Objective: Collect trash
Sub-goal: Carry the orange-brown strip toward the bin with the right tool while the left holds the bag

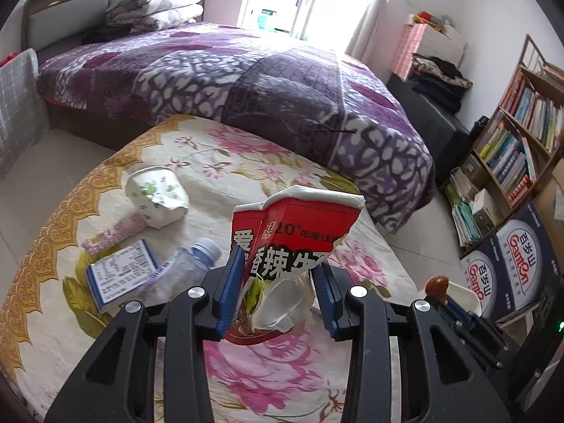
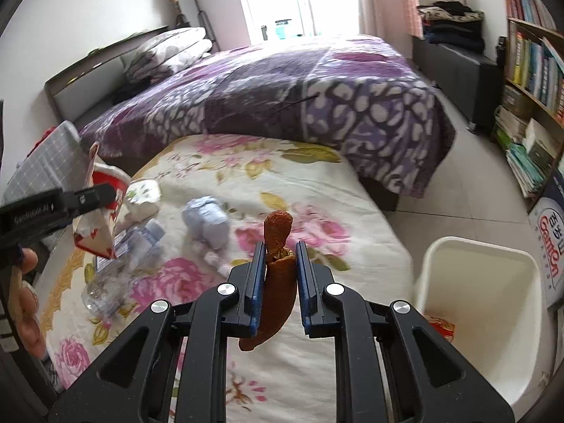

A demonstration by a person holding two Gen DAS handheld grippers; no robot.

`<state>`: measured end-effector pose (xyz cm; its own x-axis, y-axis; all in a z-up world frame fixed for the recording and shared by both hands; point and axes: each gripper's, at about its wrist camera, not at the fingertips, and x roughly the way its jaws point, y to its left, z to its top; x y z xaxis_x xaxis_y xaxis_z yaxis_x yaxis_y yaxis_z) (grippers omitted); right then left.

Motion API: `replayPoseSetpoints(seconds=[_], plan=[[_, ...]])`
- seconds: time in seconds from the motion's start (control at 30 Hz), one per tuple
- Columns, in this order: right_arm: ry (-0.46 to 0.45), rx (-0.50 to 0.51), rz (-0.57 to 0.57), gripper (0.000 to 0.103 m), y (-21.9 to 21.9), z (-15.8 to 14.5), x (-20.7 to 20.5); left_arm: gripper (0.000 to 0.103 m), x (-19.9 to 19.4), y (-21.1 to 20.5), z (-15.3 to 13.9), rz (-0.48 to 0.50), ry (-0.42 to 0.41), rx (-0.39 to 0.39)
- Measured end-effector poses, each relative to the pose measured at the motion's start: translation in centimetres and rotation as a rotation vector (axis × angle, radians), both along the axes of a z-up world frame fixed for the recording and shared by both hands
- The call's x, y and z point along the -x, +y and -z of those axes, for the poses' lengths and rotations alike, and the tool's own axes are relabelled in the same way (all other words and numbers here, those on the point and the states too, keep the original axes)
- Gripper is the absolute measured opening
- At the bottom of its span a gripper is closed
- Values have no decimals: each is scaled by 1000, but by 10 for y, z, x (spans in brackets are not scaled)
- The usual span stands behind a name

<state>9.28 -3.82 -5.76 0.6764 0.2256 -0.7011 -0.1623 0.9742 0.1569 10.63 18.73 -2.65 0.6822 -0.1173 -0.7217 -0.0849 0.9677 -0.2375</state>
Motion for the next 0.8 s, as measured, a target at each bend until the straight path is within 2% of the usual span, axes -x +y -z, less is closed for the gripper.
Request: replayPoseSetpoints(seconds=[0.3,0.67,0.8], plan=[[-3,2,141,16,-56,-8,0,39,-3,-36,0,65,2,-15],[57,-2,355,17,-131,-2,1,39,-5,-91,5,161,13,-28],[76,5,437,20,-153,-2,7,39,-3,-109,5,197,16,-29]])
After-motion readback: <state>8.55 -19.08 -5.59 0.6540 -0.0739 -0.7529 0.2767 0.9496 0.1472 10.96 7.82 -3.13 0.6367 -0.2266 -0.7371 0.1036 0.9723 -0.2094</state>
